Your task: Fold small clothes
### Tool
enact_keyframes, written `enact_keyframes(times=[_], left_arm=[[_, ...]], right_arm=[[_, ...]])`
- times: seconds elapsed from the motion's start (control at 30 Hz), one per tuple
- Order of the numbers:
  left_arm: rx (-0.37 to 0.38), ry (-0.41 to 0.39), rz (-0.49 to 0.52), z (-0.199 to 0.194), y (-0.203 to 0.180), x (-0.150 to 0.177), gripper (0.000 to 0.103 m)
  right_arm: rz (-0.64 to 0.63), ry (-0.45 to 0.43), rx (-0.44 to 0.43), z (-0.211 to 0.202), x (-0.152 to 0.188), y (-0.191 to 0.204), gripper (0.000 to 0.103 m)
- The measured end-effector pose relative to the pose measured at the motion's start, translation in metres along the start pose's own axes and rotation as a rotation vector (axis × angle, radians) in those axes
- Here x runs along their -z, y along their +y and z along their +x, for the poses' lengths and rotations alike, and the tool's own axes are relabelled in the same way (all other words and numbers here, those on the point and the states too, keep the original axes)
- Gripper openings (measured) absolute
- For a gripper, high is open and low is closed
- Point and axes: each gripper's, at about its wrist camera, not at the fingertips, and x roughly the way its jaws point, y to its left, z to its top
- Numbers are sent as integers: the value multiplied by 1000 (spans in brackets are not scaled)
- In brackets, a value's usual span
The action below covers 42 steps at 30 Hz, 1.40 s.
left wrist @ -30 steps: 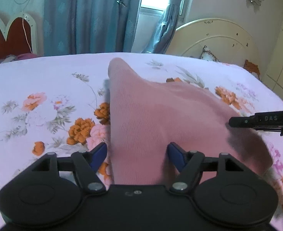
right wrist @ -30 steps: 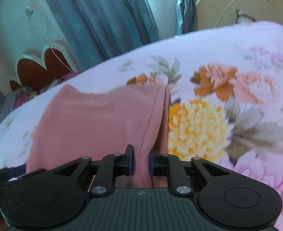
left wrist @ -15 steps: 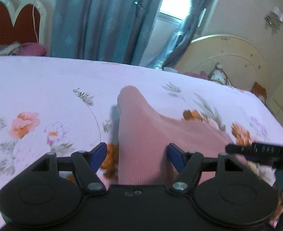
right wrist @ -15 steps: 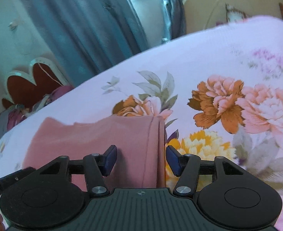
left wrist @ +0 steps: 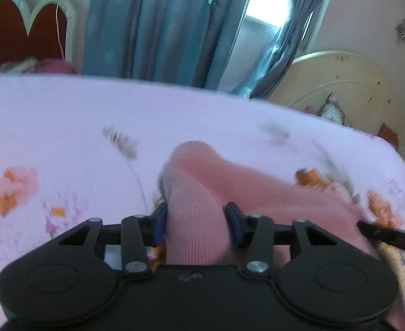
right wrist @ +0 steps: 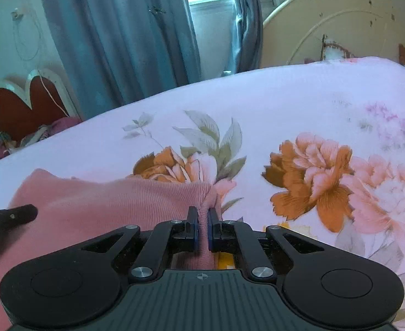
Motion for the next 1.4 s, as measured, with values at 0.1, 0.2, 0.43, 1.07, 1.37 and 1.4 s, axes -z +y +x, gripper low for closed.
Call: enact_keyframes(times=[0.1, 0.2, 0.43, 1.07, 1.37, 1.4], left_arm=[[3, -2, 22, -8, -3, -7, 46], [5, -60, 32, -21, -4, -17, 44], [-37, 53, 15, 18, 2, -23, 43], [-32, -47, 95, -64, -1, -5, 49], [-44, -46, 116, -101, -16, 45, 49], [-44, -42, 106, -101, -17, 48, 49]], right_arm=[[20, -34, 0, -10, -6, -3, 6], [-7, -99, -21, -23, -16, 4, 7], [-141, -31, -69, 6, -17, 37, 7], [-9, -91, -6, -55, -9, -10, 7], [-94, -9, -135, -92, 44, 29, 7], [-104, -1, -133, -94, 50, 30, 7]])
